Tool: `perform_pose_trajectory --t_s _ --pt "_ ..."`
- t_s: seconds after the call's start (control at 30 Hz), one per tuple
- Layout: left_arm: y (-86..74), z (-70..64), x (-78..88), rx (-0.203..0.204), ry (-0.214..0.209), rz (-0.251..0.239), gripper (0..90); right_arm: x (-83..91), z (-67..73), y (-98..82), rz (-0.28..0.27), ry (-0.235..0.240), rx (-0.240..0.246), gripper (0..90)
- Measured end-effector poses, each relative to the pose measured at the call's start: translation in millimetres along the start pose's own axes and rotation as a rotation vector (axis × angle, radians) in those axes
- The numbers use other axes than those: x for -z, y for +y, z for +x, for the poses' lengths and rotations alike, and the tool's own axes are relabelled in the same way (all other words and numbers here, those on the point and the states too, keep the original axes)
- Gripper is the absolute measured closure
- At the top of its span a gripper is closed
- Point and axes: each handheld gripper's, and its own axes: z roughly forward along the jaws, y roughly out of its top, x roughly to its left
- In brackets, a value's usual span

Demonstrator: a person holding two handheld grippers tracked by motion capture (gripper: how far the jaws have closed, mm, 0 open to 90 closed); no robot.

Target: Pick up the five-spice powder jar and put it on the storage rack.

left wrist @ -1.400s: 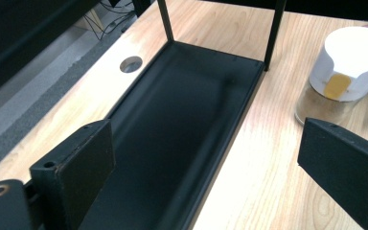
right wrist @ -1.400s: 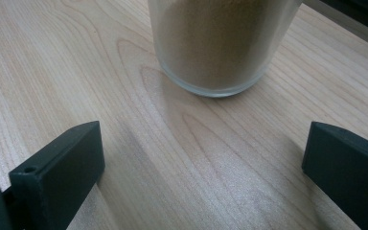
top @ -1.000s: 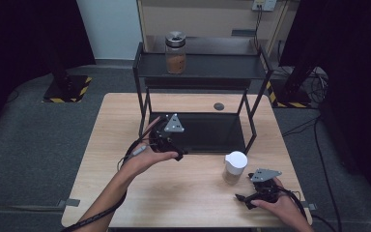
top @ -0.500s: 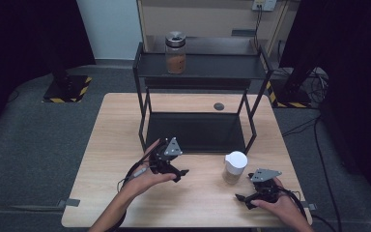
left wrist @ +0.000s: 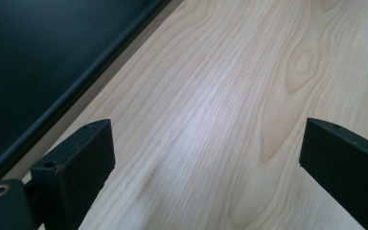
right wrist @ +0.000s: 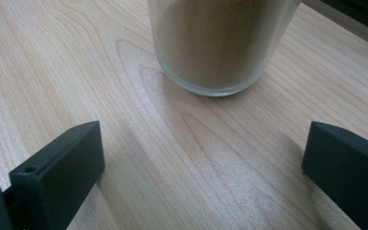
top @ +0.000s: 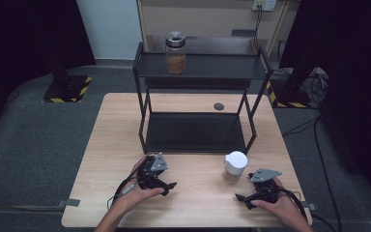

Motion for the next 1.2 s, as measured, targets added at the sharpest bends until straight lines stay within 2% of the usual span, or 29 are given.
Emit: perform_pose_trajectory --t_s 0.1,0.17,0.27,0.37,0.4,0.5,0.6,0.67,0.77,0.87,0.97,1.1,1.2 --pt "-10.1 1.0 6.5 0.021 0.02 0.0 4.1 0.1 0.4 0.0 0.0 -0.002 -0.002 1.5" --pt "-18.8 3.2 11.2 0.05 0.033 -0.003 4.1 0.2 0.8 -0.1 0.0 -0.003 -0.003 1.5" --pt "-30.1 2.7 17.6 0.079 0.077 0.005 4.1 0.3 1.2 -0.2 0.0 -0.005 -0.004 1.5" --pt "-43.3 5.0 23.9 0.128 0.11 -0.004 4.1 0.6 1.8 -0.4 0.0 -0.007 -0.006 1.6" --pt "-47.7 4.4 26.3 0.148 0.135 -0.005 4.1 0.6 2.0 -0.7 -0.001 -0.007 -0.006 1.6" --pt "-61.4 7.3 32.2 0.226 0.162 -0.024 4.1 0.8 2.6 -1.0 -0.001 -0.01 -0.008 1.6" --pt "-67.0 6.4 37.0 0.252 0.206 -0.007 4.1 0.9 3.0 -1.0 -0.001 -0.012 -0.008 1.6" --pt "-72.0 8.3 39.9 0.286 0.222 -0.015 3.9 1.0 3.2 -1.1 -0.001 -0.013 -0.009 1.6" --pt "-77.4 9.1 45.6 0.331 0.274 -0.025 3.9 1.2 3.7 -1.2 0.0 -0.014 -0.011 1.6" --pt "-79.1 8.7 47.9 0.349 0.308 -0.018 3.8 1.6 4.1 -1.4 0.0 -0.014 -0.012 1.6" --pt "-82.1 9.3 48.8 0.377 0.325 -0.017 3.7 1.7 4.2 -1.5 0.0 -0.015 -0.012 1.6" --pt "-79.5 6.4 45.6 0.373 0.359 0.015 4.0 2.1 4.6 -1.7 0.001 -0.015 -0.013 1.6" --pt "-80.6 7.7 42.7 0.386 0.363 0.017 3.6 2.1 4.6 -1.8 0.0 -0.015 -0.013 1.6"
